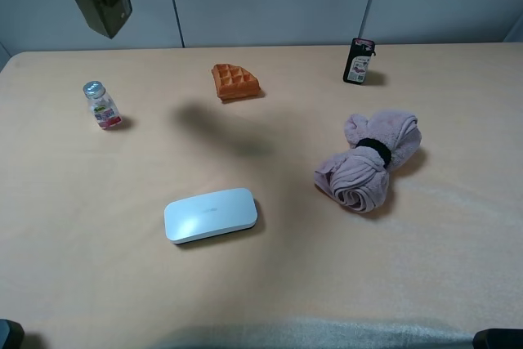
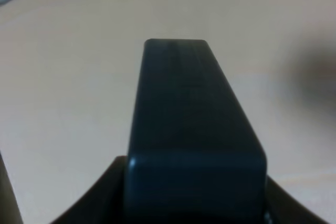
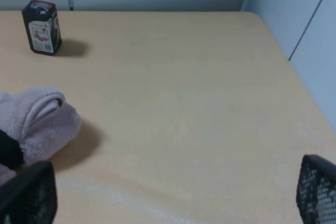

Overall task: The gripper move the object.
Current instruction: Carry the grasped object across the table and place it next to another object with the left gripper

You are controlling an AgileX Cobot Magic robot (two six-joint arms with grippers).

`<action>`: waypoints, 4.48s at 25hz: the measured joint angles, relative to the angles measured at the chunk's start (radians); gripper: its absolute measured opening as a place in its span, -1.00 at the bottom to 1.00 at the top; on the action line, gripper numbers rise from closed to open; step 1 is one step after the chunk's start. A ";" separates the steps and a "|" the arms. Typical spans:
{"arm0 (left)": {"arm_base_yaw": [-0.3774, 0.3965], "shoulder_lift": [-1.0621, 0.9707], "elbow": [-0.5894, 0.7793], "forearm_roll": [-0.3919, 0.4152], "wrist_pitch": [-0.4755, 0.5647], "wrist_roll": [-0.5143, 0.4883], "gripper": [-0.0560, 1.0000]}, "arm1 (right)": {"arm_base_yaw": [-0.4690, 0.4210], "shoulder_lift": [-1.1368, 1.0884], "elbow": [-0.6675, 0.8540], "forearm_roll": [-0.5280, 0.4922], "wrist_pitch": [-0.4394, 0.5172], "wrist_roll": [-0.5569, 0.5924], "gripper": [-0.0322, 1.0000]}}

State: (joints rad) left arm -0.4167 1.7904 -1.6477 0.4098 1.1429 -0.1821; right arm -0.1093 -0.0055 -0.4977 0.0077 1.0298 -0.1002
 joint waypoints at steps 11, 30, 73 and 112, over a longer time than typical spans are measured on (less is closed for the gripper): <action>0.047 -0.016 0.000 -0.142 0.042 -0.095 0.02 | 0.000 0.000 0.000 0.000 0.000 0.000 0.41; 0.079 -0.078 0.329 -0.249 -0.038 -0.170 0.02 | 0.000 0.000 0.000 0.000 0.000 0.000 0.41; 0.126 -0.051 0.523 -0.252 -0.289 -0.181 0.02 | 0.000 0.000 0.000 0.000 0.000 0.000 0.41; 0.126 -0.051 0.604 -0.245 -0.420 -0.182 0.01 | 0.000 0.000 0.000 0.000 0.000 0.000 0.41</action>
State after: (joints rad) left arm -0.2909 1.7397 -1.0441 0.1650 0.7228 -0.3639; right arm -0.1093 -0.0055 -0.4977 0.0077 1.0298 -0.1002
